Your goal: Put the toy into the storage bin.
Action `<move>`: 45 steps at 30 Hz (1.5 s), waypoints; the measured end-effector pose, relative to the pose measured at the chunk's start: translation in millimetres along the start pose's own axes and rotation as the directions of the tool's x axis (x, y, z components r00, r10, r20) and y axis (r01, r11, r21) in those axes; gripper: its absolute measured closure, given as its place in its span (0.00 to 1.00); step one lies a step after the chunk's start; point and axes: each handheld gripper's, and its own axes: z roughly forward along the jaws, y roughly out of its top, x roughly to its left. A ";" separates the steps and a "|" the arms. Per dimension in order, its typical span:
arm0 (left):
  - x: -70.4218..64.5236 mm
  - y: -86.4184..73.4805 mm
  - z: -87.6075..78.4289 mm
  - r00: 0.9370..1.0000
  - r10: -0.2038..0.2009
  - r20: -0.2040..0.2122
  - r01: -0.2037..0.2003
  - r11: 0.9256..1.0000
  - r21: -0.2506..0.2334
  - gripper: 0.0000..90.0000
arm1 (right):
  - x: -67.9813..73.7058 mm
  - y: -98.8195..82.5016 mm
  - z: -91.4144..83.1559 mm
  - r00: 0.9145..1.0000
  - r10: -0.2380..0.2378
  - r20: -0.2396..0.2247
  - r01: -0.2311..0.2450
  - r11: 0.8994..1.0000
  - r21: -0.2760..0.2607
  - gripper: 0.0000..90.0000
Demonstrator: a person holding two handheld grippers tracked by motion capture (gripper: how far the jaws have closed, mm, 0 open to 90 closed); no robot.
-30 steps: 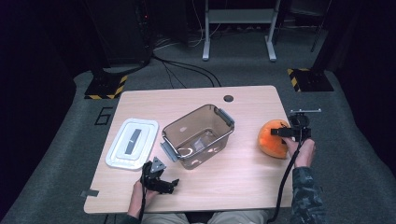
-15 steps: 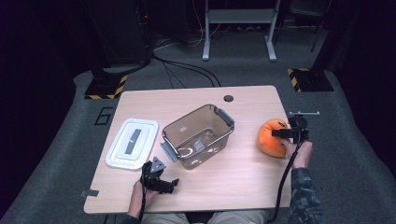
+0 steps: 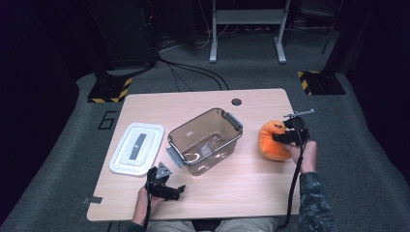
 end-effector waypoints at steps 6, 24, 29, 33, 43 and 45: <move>0.3 0.1 -0.1 1.000 0.005 -0.002 -0.005 1.000 0.001 0.00 | 7.8 3.1 14.1 1.000 0.013 -0.002 -0.013 0.998 0.063 0.47; 0.1 -0.4 0.8 1.000 -0.013 -0.012 0.013 1.000 -0.013 0.00 | 11.4 -0.5 14.2 0.993 0.114 0.033 -0.116 0.991 0.060 0.63; 0.1 -0.4 0.8 1.000 -0.014 -0.013 0.014 1.000 -0.014 0.00 | 13.8 1.5 10.1 0.997 0.075 0.035 -0.076 0.996 0.035 0.66; 0.2 -0.4 0.8 1.000 -0.014 -0.013 0.014 1.000 -0.013 0.00 | 18.4 6.0 5.6 0.998 0.055 0.033 -0.056 0.998 0.012 0.67; 0.2 -0.4 0.7 1.000 -0.014 -0.014 0.013 1.000 -0.013 0.00 | 23.4 18.7 -6.6 0.998 -0.028 0.061 0.029 0.999 -0.031 0.67; 0.2 -0.4 0.7 1.000 -0.014 -0.013 0.014 1.000 -0.013 0.00 | 24.3 20.8 -10.2 0.998 -0.037 0.058 0.039 0.999 -0.035 0.67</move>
